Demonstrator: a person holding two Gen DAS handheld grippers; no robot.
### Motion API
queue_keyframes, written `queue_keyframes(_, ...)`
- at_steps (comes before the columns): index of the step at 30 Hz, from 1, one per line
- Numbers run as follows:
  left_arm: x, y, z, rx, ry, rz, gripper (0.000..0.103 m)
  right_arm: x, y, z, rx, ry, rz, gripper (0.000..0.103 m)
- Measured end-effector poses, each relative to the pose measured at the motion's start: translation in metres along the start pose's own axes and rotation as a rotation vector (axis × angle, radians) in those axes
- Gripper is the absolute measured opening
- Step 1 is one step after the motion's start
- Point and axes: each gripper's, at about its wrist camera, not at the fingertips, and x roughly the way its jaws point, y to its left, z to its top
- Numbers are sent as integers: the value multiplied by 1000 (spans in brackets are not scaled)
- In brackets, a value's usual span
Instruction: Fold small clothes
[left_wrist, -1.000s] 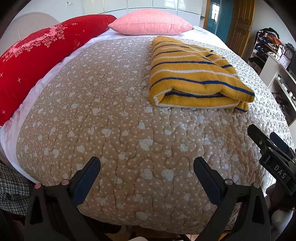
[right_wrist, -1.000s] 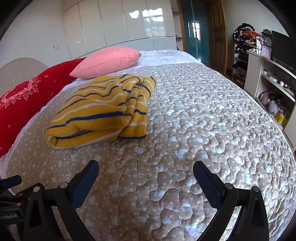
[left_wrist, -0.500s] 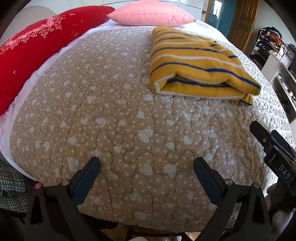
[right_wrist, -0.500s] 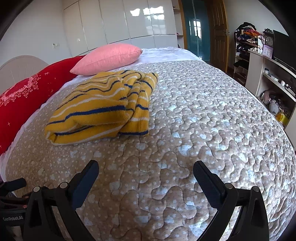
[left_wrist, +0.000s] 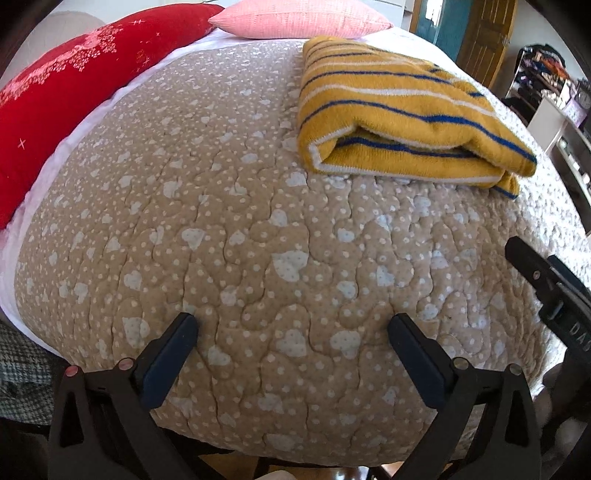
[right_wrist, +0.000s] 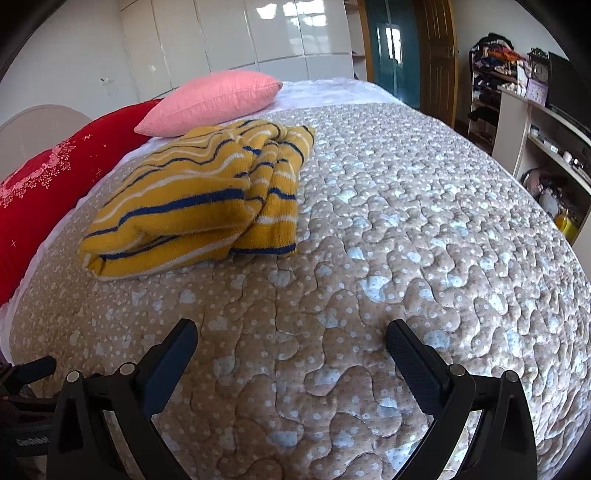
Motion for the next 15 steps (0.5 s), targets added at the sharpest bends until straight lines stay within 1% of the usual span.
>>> queue_keyframes(5, 3, -3, 7, -4, 58, 3, 103, 3, -5, 3, -2, 31, 24, 103)
queue_keyframes(8, 6, -3, 12, 0, 79, 7, 103, 4, -6, 2, -18, 39, 40, 103)
queue_keyframes(10, 6, -3, 13, 2, 85, 12, 103, 5, -6, -1, -48, 42, 48, 103)
queue_keyframes(15, 8, -8, 21, 24, 88, 25, 103, 7, 1, -8, -138, 36, 25, 103)
